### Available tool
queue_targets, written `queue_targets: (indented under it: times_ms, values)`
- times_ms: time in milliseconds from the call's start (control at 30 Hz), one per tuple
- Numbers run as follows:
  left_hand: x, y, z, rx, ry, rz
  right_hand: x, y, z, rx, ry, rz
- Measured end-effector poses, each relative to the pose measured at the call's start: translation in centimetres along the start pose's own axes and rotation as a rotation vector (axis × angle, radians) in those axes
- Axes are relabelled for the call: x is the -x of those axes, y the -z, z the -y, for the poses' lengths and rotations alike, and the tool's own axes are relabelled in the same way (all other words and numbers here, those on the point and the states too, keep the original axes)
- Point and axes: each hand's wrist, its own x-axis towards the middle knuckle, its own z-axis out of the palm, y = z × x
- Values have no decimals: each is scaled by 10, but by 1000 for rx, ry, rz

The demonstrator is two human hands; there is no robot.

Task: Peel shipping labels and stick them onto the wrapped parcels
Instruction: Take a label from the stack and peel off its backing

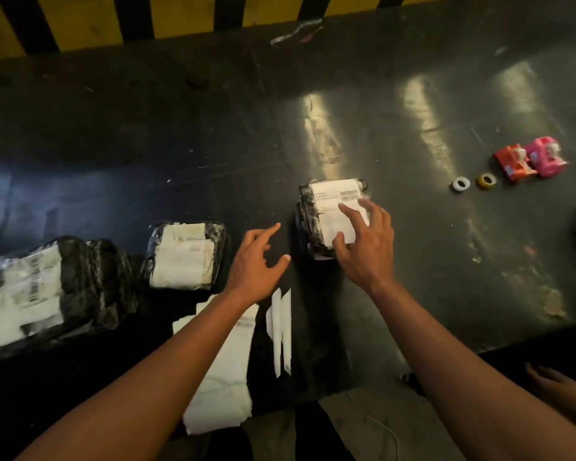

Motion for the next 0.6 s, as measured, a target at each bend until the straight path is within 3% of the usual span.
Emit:
queue_targets:
  times_ms: [100,233,333,467,600]
  values:
    - [41,30,36,-4,46,-74,32,-11,24,-105,42,9]
    - [102,64,94,-44,147,-170,86,-38,62,-241,38,182]
    - [140,74,129,-92,277,-190,124,-62,86,-336,-132,311]
    - [167,63,150,-135,430,-87,159,-87,110,-331,-458,467]
    - [173,53,161,-87,510,-50,170,-110,123,-412,-626,478]
